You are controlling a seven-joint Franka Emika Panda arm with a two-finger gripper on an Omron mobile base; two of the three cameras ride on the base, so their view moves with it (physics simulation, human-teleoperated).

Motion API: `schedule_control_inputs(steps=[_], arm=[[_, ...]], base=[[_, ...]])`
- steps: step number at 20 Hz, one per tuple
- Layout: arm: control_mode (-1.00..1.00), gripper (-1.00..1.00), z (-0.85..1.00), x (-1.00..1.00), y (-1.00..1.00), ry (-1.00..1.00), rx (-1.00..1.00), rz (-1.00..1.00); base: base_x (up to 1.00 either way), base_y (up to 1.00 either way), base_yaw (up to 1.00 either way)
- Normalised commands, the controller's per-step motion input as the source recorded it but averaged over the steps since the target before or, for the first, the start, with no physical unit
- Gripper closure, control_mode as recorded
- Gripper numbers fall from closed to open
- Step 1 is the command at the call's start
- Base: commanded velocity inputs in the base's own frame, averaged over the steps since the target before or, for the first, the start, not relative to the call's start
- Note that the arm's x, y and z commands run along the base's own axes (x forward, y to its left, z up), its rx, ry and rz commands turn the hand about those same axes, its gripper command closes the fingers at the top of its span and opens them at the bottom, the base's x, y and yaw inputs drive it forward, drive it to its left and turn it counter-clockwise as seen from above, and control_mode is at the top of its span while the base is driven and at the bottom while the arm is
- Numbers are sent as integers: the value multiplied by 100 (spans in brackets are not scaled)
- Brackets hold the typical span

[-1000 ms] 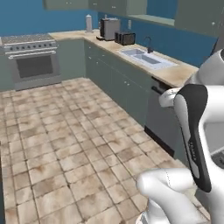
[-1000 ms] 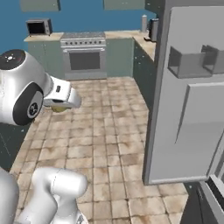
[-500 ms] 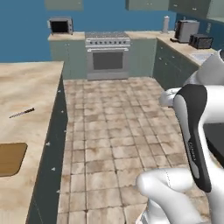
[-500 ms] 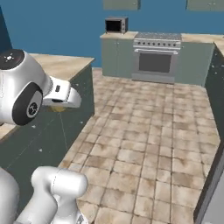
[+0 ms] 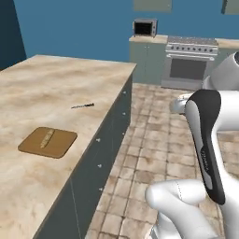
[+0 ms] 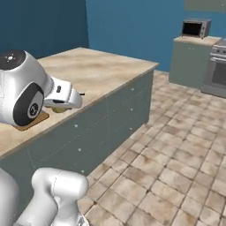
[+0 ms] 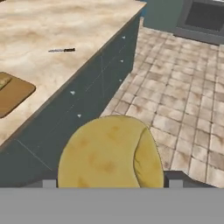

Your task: Retrieve the sausage and cheese from the fridge and place them on the cutting board on the counter.

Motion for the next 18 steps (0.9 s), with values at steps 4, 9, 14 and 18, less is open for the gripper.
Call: schedule_control_inputs(steps=[4,9,14,18], arm=[[100,100,0,0,0,0,0,0],[100,100,0,0,0,0,0,0],[100,100,0,0,0,0,0,0],[100,100,0,0,0,0,0,0]], base=[[4,0,58],[5,3,49],[52,1,23],[87,6,13]])
